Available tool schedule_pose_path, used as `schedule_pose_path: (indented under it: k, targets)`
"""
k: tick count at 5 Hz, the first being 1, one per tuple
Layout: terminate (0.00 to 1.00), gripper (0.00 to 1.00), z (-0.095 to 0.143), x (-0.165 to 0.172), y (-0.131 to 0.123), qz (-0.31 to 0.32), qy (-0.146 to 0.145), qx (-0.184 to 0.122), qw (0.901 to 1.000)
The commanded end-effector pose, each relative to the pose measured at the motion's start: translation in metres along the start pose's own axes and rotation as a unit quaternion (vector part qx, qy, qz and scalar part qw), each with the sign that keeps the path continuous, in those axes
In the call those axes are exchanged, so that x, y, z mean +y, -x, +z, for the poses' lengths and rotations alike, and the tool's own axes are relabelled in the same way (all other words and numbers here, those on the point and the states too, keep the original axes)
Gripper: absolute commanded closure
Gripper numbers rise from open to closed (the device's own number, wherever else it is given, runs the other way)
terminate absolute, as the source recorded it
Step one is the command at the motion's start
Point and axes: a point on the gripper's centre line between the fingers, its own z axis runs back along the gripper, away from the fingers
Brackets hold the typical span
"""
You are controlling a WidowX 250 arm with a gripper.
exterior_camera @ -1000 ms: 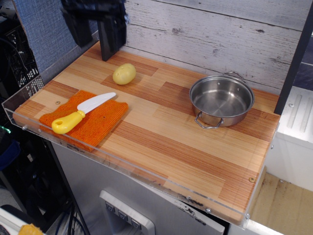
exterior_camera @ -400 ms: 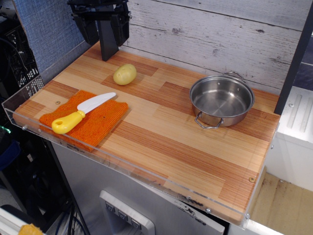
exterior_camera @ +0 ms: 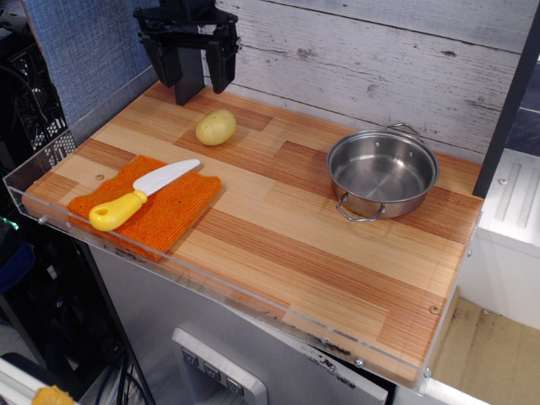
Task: Put the potato in the pan
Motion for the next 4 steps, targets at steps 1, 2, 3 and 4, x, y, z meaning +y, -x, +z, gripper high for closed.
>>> schedule_pose_path:
  k: [1, 2, 3, 4]
  targets:
    - [0.0, 0.0, -0.017, 0.003, -0.013, -0.003, -0.044, 0.012, 0.999]
    - [0.0, 0.0, -0.029, 0.007, -0.017, 0.002, -0.045, 0.028, 0.9986]
    - [0.0, 0.0, -0.04, 0.007, -0.021, 0.004, -0.052, 0.042, 0.9978]
    - [0.0, 0.0, -0.05, 0.007, -0.025, 0.003, -0.052, 0.054, 0.9972]
